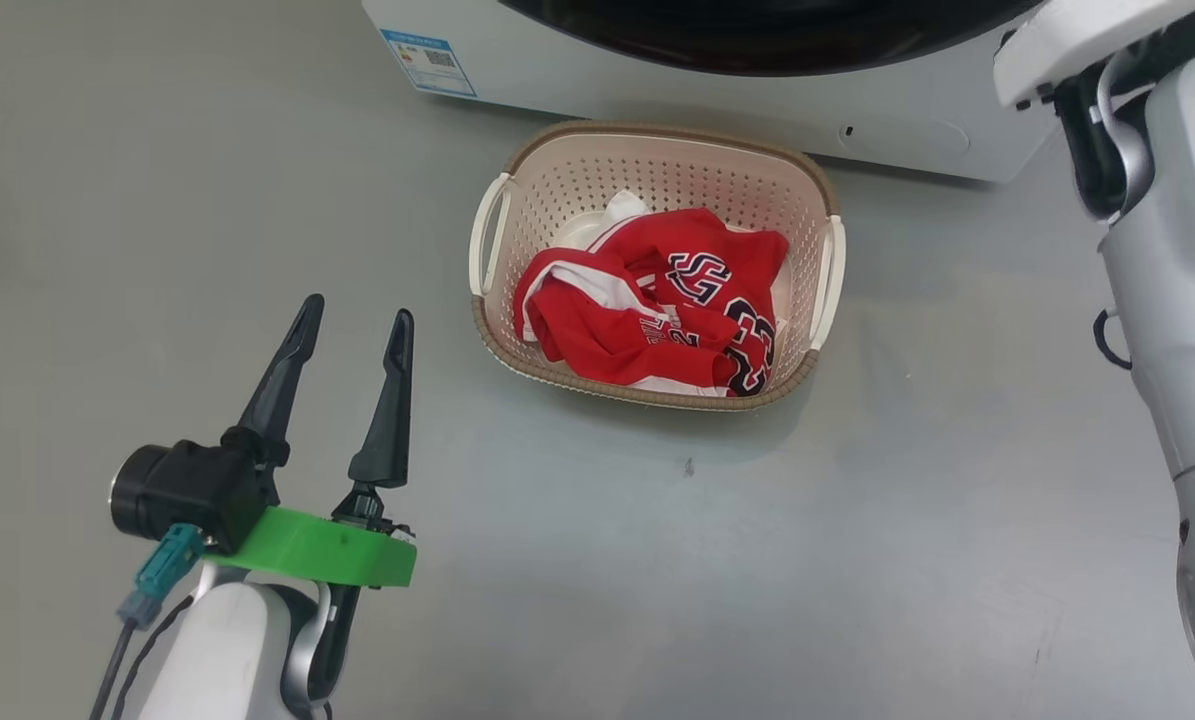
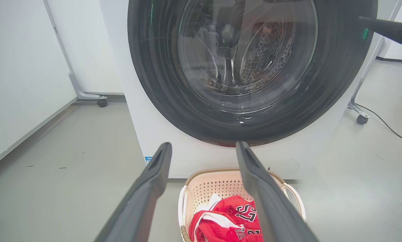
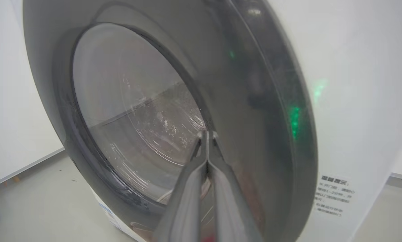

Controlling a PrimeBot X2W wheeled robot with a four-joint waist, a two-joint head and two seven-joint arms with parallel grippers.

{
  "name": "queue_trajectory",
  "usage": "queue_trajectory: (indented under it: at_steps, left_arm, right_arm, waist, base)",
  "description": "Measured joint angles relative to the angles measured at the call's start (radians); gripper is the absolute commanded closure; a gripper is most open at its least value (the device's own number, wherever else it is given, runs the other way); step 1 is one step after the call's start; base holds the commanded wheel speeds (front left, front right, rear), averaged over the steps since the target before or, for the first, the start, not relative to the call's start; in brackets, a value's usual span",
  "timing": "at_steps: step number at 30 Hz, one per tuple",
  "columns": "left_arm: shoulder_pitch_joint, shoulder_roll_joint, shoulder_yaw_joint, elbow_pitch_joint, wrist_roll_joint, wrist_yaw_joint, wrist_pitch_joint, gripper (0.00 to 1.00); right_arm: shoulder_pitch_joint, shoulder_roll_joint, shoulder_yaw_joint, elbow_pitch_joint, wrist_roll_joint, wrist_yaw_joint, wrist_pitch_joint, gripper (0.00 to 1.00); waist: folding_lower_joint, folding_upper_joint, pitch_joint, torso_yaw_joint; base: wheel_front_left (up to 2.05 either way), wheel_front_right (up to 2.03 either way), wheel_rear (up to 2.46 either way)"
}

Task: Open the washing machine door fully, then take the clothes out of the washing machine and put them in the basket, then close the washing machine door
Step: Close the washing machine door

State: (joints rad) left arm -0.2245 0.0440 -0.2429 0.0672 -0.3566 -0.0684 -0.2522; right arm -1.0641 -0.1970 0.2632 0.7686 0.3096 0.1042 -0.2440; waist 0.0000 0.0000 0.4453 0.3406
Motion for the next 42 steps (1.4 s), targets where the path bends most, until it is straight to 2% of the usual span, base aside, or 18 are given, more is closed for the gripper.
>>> queue_trajectory:
  at_steps: [10,16,17,18,19,21,22,31,42]
  left_arm:
    - [0.005,0.0,0.037,0.014,0.016,0.0,0.0,0.0]
    - [0.031,0.002,0.054,0.025,0.027,0.001,0.0,0.0]
    - [0.035,0.002,0.055,0.028,0.03,0.002,0.0,0.0]
    - [0.041,0.002,0.058,0.032,0.034,0.002,0.0,0.0]
    - [0.043,0.002,0.06,0.034,0.034,0.002,0.0,0.0]
    - [0.049,0.002,0.064,0.04,0.035,0.002,0.0,0.0]
    - [0.054,0.002,0.065,0.044,0.035,0.002,0.0,0.0]
    - [0.111,0.011,0.09,0.054,0.039,0.003,0.0,0.0]
    - [0.18,0.021,0.099,0.071,0.042,0.003,0.0,0.0]
  right_arm:
    - [0.189,0.035,-0.006,-0.044,0.015,0.0,-0.009,1.0]
    - [0.307,0.075,-0.028,-0.163,0.013,-0.003,-0.009,1.0]
    - [0.33,0.079,-0.038,-0.18,0.013,-0.011,-0.009,0.92]
    - [0.383,0.086,-0.058,-0.211,0.014,-0.021,-0.009,0.58]
    - [0.413,0.088,-0.067,-0.223,0.015,-0.027,-0.009,0.51]
    - [0.475,0.094,-0.071,-0.243,0.015,-0.028,-0.009,0.1]
    - [0.507,0.099,-0.072,-0.251,0.015,-0.028,-0.009,0.0]
    - [0.688,0.122,-0.068,-0.311,0.005,-0.054,-0.009,0.0]
    - [0.836,0.134,-0.071,-0.435,0.001,-0.055,-0.009,0.0]
  waist:
    - [0.0,0.0,-0.054,-0.053]
    - [0.0,0.0,-0.091,-0.09]
    - [0.0,0.0,-0.098,-0.096]
    - [0.0,0.0,-0.113,-0.106]
    - [0.0,0.0,-0.121,-0.112]
    - [0.0,0.0,-0.137,-0.121]
    - [0.0,0.0,-0.146,-0.126]
    - [0.0,0.0,-0.208,-0.169]
    - [-0.0001,0.0,-0.286,-0.231]
  base:
    - [0.0,0.0,0.0]
    - [0.0,0.0,0.0]
    - [0.0,0.0,0.0]
    - [0.0,0.0,0.0]
    - [0.0,0.0,0.0]
    - [0.0,0.0,0.0]
    - [0.0,0.0,0.0]
    - [0.0,0.0,0.0]
    - [0.0,0.0,0.0]
